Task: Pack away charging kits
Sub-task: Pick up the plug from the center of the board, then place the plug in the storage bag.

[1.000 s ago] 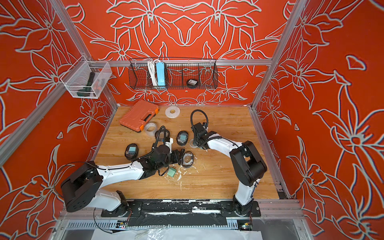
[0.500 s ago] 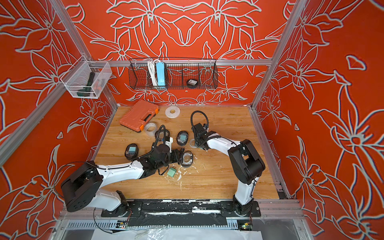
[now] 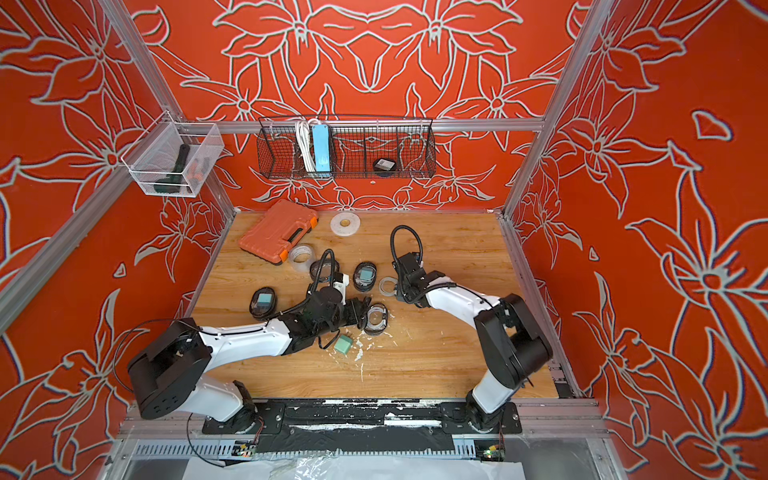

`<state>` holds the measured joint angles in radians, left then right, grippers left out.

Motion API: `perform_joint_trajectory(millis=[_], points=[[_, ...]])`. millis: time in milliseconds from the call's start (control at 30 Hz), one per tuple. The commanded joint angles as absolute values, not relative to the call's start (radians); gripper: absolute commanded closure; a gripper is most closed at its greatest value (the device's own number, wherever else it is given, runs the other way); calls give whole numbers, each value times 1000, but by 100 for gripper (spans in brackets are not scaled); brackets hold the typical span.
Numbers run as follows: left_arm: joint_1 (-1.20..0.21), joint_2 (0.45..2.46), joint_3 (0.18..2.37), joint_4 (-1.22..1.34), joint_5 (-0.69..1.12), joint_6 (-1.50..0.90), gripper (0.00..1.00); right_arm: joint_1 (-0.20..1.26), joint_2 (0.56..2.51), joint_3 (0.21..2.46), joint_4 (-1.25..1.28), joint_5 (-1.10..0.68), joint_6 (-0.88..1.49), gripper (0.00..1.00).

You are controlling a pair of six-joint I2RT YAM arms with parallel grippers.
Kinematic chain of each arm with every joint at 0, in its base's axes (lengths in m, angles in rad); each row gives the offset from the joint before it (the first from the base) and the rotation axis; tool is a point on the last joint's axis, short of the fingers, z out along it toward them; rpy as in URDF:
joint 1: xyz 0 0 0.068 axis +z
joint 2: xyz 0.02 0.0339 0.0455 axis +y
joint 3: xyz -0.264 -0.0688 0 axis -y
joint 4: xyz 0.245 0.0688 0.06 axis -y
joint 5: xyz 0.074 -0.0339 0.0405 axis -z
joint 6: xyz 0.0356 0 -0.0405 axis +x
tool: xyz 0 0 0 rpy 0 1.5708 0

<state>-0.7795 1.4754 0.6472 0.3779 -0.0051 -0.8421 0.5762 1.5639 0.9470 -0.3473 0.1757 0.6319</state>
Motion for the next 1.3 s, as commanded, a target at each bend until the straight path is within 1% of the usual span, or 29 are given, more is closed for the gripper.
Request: perform_joint_trajectory(millis=[0, 133, 233, 333, 433, 667, 767, 1000, 1200, 1267], points=[[-776, 1496, 674, 382, 15, -816, 100, 571, 1437, 882, -284, 90, 565, 96], [-776, 1511, 685, 385, 24, -802, 100, 571, 1311, 793, -188, -137, 504, 98], [-776, 1520, 695, 388, 42, -783, 100, 573, 1277, 753, -112, -343, 483, 100], [-776, 1525, 702, 390, 52, -763, 100, 577, 1281, 721, -52, -444, 479, 98], [-776, 1532, 706, 402, 69, -741, 100, 589, 1319, 713, -3, -528, 464, 99], [-776, 1533, 707, 408, 75, -725, 100, 601, 1443, 732, 49, -600, 447, 99], [-776, 1533, 708, 400, 60, -728, 100, 606, 1491, 744, 38, -587, 442, 100], [-776, 1504, 688, 402, 34, -726, 100, 607, 1498, 718, 63, -600, 439, 100], [-776, 1484, 677, 407, 38, -726, 100, 607, 1542, 732, 52, -586, 433, 92], [-776, 1482, 675, 406, 38, -727, 100, 607, 1555, 739, 38, -562, 432, 82]])
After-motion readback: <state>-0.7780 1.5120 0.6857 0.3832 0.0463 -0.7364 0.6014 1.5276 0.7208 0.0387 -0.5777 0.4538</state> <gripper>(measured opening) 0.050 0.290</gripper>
